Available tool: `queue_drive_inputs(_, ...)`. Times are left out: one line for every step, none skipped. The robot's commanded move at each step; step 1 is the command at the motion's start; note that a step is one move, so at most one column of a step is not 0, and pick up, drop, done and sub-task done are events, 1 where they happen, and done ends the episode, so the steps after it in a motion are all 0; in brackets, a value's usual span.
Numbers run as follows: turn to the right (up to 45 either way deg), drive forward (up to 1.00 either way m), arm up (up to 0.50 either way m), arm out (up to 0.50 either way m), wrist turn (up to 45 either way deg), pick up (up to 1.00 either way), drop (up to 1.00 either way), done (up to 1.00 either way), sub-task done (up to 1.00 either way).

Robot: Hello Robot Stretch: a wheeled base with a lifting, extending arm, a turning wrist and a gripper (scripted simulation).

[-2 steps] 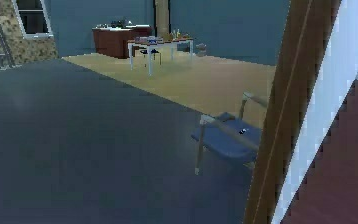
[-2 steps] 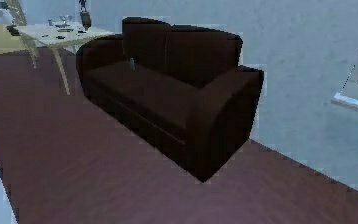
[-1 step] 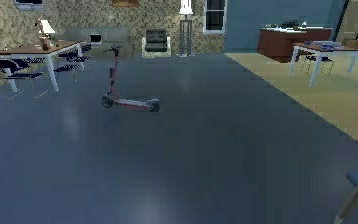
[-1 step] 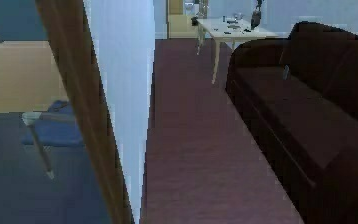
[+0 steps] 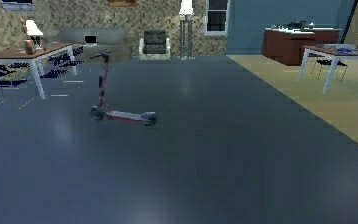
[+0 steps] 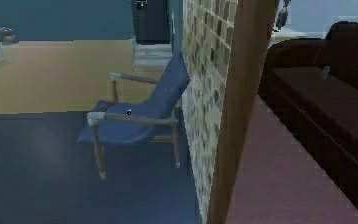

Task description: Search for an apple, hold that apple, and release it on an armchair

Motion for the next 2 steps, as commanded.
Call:
queue_drive_inputs(33.0, 0.00, 0.00, 0.00, 0.0, 0.00, 0.00, 0.00, 0.00)
queue_drive_inputs(0.0, 0.90, 0.00, 0.00, 0.0, 0.00, 0.00, 0.00, 0.00)
